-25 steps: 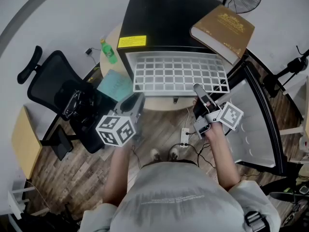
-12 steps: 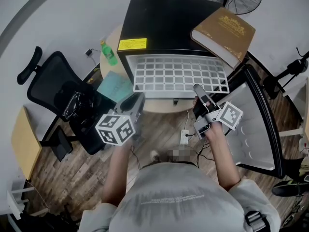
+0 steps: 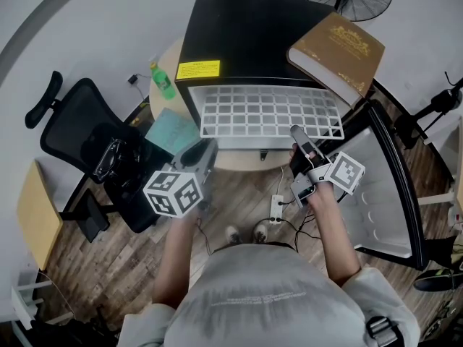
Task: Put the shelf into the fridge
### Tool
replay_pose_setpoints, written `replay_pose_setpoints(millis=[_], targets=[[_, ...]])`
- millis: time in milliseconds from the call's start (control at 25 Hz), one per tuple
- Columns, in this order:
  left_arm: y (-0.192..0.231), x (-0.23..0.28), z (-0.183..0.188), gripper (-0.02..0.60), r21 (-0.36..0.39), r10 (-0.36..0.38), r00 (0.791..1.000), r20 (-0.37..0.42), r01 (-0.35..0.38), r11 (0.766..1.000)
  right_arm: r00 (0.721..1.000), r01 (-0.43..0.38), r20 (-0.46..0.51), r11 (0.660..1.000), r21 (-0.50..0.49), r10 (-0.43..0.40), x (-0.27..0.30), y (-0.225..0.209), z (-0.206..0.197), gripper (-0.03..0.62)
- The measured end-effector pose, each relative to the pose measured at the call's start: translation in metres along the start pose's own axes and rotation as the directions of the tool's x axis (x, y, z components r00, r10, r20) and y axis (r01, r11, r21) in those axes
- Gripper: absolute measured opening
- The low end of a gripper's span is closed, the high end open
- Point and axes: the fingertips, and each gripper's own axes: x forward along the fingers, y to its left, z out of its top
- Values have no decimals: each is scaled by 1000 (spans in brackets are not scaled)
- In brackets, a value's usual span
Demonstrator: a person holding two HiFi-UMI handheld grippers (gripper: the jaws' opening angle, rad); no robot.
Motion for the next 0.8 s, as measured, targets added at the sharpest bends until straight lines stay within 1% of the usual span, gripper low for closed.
replay_pose_setpoints(millis=[440, 680, 800], targets=[[0, 0, 2, 69, -14, 6, 1000, -1, -6, 1000, 1000, 23, -4, 1000, 1, -23, 0, -1, 1, 91], [-1, 0, 2, 69, -32, -3, 1000, 18, 4, 999, 1000, -15, 6, 999, 42, 15, 1, 1, 0, 94], [-5, 0, 1, 97, -46, -13, 1000, 25, 14, 999, 1000, -24, 1, 1000, 15, 24, -1, 3, -1, 97]])
